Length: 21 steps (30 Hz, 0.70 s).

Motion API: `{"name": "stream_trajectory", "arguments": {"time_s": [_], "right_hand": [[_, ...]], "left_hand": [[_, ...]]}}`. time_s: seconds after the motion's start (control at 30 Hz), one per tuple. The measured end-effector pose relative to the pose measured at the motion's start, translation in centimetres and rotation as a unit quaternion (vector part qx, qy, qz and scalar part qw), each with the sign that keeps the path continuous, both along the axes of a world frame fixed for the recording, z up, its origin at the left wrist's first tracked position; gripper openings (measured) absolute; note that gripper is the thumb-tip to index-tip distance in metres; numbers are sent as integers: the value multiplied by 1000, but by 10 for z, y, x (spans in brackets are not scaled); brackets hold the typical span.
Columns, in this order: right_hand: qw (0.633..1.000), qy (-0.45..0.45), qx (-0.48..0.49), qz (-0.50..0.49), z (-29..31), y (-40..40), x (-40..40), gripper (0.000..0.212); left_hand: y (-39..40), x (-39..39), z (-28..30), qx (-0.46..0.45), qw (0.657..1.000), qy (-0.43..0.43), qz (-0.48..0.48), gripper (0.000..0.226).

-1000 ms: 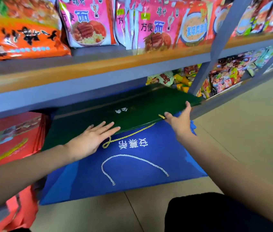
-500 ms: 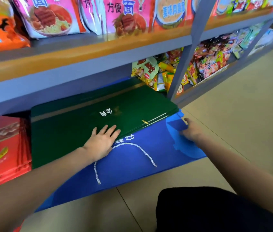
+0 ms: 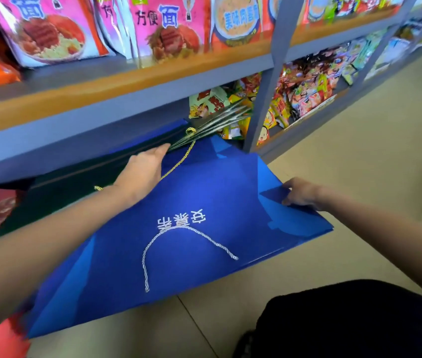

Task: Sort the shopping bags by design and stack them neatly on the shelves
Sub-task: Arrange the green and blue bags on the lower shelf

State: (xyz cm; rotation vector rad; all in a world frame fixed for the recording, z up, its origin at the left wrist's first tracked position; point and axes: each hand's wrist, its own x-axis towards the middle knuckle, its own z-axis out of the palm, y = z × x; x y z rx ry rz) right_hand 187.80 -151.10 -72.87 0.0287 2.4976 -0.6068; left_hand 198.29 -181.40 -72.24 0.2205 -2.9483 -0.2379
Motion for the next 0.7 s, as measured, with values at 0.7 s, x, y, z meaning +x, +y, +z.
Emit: {"name": "stream_trajectory", "arguments": {"time_s": [0.7], "right_hand": [[989, 2, -101, 105, -3, -25, -36, 60]], "left_hand": [[31, 87, -64, -167, 955, -110, -218, 55]]}}
